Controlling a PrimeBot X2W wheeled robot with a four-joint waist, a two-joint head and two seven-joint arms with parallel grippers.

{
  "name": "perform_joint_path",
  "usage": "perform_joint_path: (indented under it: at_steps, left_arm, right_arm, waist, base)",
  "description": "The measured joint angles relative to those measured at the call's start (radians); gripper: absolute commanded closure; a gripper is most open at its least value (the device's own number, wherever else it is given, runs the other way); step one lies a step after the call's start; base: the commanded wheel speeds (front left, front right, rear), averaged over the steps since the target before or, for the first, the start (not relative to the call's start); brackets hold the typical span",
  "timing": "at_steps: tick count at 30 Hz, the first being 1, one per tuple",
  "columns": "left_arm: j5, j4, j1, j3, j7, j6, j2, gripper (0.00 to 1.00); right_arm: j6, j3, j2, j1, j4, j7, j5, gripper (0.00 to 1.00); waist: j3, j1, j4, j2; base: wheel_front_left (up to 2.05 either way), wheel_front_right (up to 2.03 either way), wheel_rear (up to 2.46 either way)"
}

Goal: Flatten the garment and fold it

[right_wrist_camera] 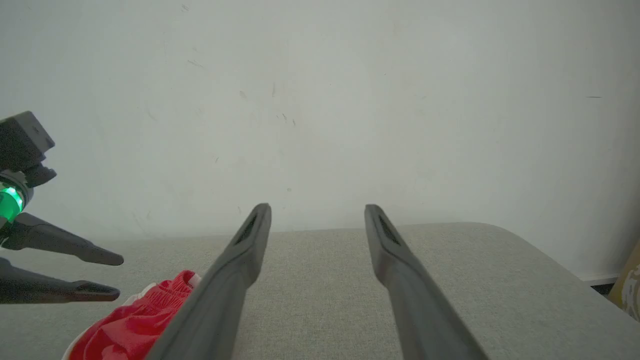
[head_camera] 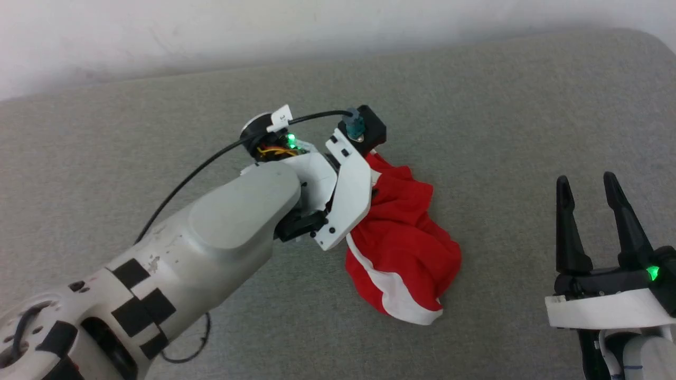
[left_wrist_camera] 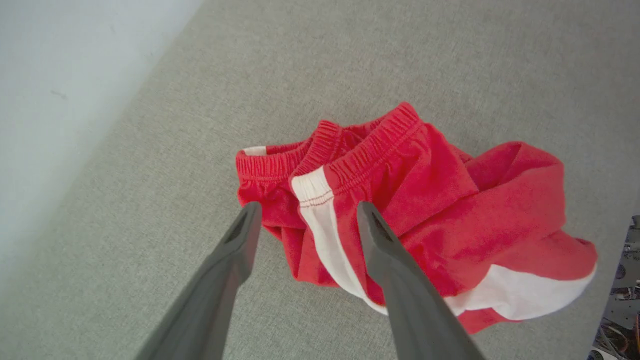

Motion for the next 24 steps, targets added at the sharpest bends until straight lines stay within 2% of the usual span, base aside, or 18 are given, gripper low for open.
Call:
perform_joint_path:
  at_steps: [2,5,10,11,12,16,19,24]
  left_arm:
    - [-0.053,0.001,-0.012,-0.035,0.039,-0.001,0.016,0.0]
    - [-0.075,0.0,-0.016,-0.064,0.1,-0.001,0.038,0.0]
    - [-0.009,-0.062,0.037,-0.068,0.181,-0.001,0.079,0.0]
    - [-0.004,-0.073,0.052,-0.07,0.175,-0.001,0.082,0.72]
    - [0.0,-0.082,0.059,-0.07,0.159,-0.001,0.086,1.0]
    - [0.021,-0.11,0.058,-0.071,0.079,-0.002,0.099,1.0]
    - [0.014,-0.112,0.048,-0.071,-0.034,-0.002,0.112,1.0]
    - [-0.061,-0.093,0.062,0.025,-0.239,0.009,0.15,1.0]
  right_arm:
    - [0.0,0.005,0.0,-0.011,0.001,0.0,0.004,0.0]
    - [0.0,0.01,0.0,-0.019,0.003,0.0,0.015,0.0]
    - [0.0,0.01,0.0,-0.034,0.006,0.0,0.03,0.0]
    - [0.0,0.008,0.0,-0.034,0.006,0.0,0.032,0.0]
    - [0.0,0.006,0.0,-0.034,0.006,0.0,0.033,0.0]
    - [0.0,-0.004,0.0,-0.034,0.007,0.0,0.033,0.0]
    - [0.0,-0.009,0.0,-0.033,0.006,0.0,0.032,0.0]
    - [0.0,-0.016,0.0,-0.026,0.006,0.0,0.022,0.0]
  waist:
    - [0.018,0.0001,-0.017,0.0]
    - [0.044,0.0001,-0.042,0.0]
    - [0.082,-0.0001,-0.086,0.0]
    - [0.09,0.0,-0.093,0.0]
    - [0.097,0.0,-0.098,0.0]
    - [0.114,0.0001,-0.103,0.0]
    - [0.113,-0.0001,-0.09,0.0]
    - [0.095,-0.0001,-0.051,0.0]
  base:
    - [0.0,0.0,0.0]
    - [0.0,0.0,0.0]
    - [0.0,0.0,0.0]
    - [0.0,0.0,0.0]
    - [0.0,0.0,0.0]
    - [0.0,0.0,0.0]
    - [0.0,0.0,0.0]
    - [0.0,0.0,0.0]
